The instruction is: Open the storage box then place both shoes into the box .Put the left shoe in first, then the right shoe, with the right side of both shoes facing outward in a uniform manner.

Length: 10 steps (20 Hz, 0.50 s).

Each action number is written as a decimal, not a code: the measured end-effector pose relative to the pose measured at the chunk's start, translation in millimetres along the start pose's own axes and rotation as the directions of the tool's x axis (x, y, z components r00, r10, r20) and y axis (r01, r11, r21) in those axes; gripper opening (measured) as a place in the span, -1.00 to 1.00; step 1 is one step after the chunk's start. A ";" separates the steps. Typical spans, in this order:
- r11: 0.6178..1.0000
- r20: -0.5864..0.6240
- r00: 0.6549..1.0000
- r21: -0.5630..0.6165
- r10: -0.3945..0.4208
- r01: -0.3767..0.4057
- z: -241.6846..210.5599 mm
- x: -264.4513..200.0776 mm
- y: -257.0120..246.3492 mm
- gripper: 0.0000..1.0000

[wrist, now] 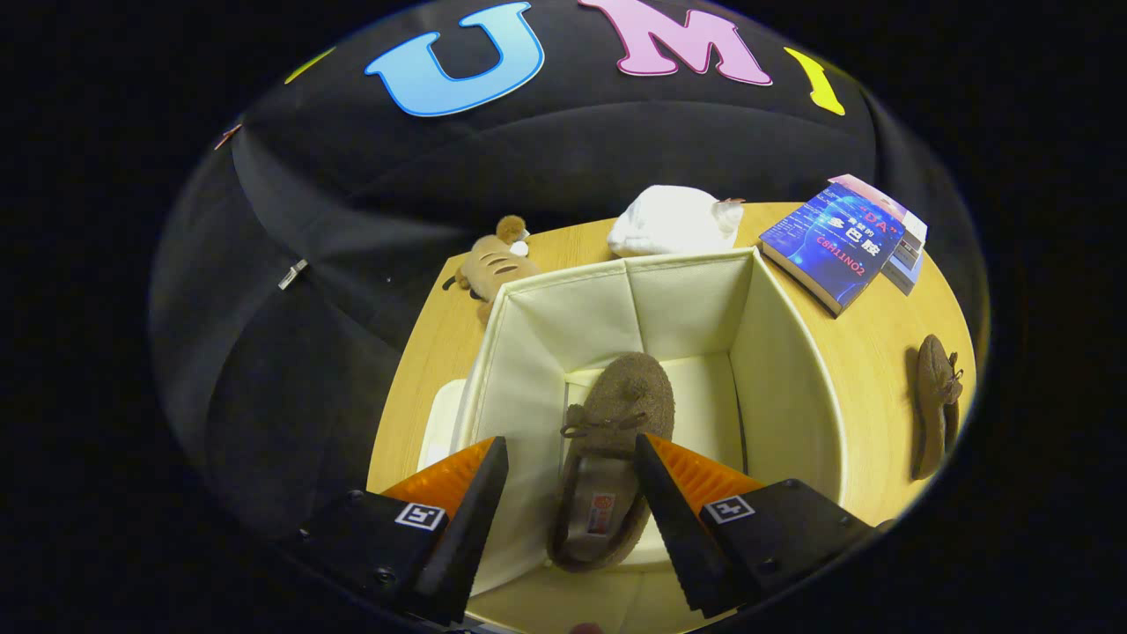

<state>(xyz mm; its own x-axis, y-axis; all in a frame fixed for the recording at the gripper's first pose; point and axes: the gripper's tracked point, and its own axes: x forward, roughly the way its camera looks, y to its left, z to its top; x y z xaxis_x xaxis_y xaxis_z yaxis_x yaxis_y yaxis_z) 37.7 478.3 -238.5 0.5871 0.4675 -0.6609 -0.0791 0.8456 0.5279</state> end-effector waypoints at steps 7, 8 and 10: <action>0.996 0.162 0.983 -0.051 0.085 -0.077 60.0 -63.1 -17.4 0.81; 0.994 0.182 0.979 -0.077 0.093 -0.080 67.9 -75.4 -23.8 0.81; 0.991 0.194 0.975 -0.096 0.109 -0.092 78.8 -95.9 -40.7 0.81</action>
<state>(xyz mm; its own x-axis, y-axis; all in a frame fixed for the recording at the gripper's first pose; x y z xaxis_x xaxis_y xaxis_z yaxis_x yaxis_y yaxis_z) 48.1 378.7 -154.6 0.7202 0.4979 -0.4831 -0.2095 0.8199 0.5328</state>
